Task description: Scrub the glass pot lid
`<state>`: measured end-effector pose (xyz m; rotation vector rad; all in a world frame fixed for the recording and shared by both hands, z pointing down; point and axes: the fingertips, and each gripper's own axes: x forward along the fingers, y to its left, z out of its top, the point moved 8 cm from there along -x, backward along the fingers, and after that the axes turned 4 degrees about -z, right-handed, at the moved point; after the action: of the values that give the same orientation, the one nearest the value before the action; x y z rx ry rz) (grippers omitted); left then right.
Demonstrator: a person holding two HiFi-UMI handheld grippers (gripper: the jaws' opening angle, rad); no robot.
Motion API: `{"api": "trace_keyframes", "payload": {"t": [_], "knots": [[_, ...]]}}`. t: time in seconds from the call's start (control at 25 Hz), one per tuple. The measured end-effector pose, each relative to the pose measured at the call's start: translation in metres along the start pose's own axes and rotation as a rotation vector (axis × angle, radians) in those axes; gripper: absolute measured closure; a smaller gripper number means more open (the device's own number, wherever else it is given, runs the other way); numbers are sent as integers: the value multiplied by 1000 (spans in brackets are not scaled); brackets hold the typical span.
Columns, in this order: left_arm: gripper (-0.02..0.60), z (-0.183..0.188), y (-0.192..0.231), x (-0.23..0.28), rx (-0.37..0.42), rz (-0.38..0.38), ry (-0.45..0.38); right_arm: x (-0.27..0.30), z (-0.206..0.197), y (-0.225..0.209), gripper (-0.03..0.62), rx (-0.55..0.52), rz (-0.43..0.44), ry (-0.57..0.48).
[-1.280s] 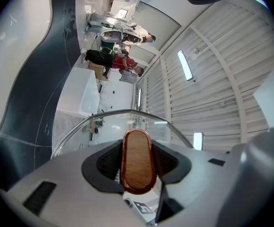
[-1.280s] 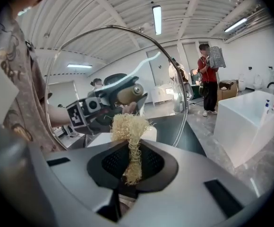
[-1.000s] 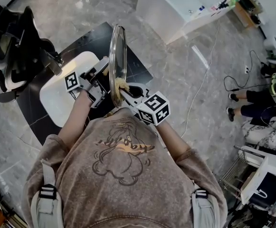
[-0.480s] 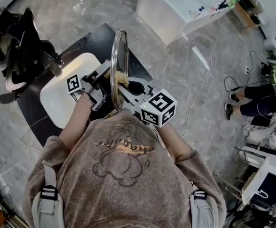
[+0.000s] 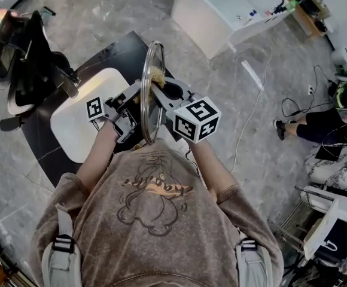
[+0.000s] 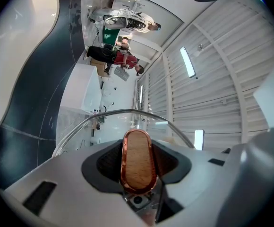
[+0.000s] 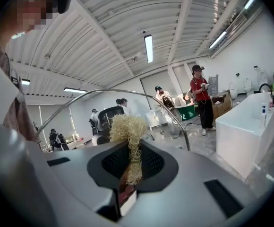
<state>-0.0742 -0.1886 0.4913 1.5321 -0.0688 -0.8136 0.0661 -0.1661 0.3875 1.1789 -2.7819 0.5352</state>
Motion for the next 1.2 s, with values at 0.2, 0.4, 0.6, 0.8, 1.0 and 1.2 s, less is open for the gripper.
{"api": "trace_keyframes", "payload": {"t": [0.2, 0.4, 0.6, 0.8, 1.0, 1.2], "knots": [[403, -1, 3, -1, -26, -12, -4, 13, -5, -15, 546, -20, -35, 4], [403, -1, 3, 0, -39, -18, -14, 24, -16, -34, 546, -11, -79, 37], [403, 0, 5, -1, -42, -14, -11, 32, -41, -51, 546, -1, -138, 52], [402, -1, 10, -6, -45, 1, -15, 35, -65, -60, 546, 16, -168, 97], [403, 5, 6, -3, -49, -14, -25, 34, -78, -62, 546, 7, -172, 154], [402, 6, 3, -2, -30, -15, -27, 24, -89, -51, 546, 10, -153, 185]]}}
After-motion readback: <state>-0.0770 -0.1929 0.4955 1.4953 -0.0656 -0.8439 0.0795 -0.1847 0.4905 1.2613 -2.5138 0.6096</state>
